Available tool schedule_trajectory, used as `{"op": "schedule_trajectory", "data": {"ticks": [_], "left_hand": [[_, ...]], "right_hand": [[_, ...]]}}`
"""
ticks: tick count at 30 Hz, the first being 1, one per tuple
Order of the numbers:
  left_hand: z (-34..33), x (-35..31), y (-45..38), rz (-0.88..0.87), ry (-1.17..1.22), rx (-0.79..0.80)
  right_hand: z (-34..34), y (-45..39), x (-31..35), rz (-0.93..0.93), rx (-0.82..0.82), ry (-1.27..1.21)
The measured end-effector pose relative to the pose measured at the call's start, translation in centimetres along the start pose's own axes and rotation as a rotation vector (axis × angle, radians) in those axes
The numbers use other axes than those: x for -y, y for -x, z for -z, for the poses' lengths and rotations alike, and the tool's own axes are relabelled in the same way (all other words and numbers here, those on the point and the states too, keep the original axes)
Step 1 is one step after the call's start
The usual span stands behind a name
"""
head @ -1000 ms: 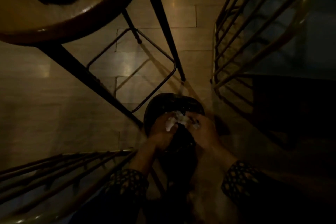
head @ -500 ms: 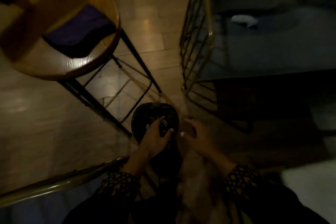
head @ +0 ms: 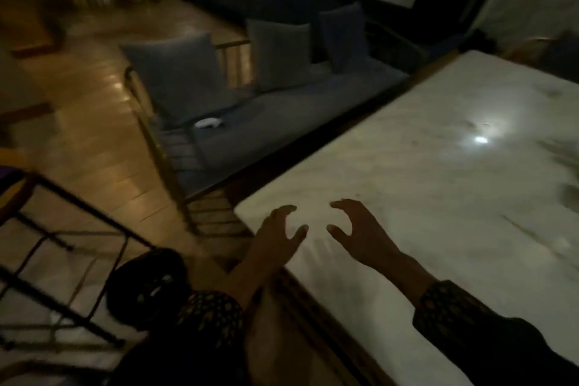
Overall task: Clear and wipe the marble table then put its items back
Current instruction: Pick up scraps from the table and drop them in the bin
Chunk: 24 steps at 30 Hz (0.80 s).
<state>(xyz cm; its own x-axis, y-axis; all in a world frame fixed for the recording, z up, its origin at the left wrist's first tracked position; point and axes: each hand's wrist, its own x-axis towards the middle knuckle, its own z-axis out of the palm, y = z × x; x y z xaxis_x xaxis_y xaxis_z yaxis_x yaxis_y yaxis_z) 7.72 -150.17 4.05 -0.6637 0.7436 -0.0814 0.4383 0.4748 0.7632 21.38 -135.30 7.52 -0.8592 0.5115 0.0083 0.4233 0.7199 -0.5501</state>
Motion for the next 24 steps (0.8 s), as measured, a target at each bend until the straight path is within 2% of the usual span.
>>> {"op": "schedule_trajectory", "data": {"ticks": [5, 11, 18, 24], "left_hand": [[-8.8, -10.9, 2.0, -0.252, -0.059, 0.246], [-19.8, -21.5, 5.3, -0.578, -0.216, 0.528], [-31.0, -31.5, 11.9, -0.926, -0.367, 0.746], [-37.4, -38.6, 17.6, -1.147, -0.398, 0.860]], "right_hand": [[7.4, 13.0, -7.9, -0.266, -0.169, 0.059], [12.0, 28.2, -14.0, -0.634, -0.354, 0.102], [15.3, 44.6, -17.4, -1.074, -0.531, 0.140], [18.2, 53.9, -18.2, -1.289, -0.680, 0.169]]}}
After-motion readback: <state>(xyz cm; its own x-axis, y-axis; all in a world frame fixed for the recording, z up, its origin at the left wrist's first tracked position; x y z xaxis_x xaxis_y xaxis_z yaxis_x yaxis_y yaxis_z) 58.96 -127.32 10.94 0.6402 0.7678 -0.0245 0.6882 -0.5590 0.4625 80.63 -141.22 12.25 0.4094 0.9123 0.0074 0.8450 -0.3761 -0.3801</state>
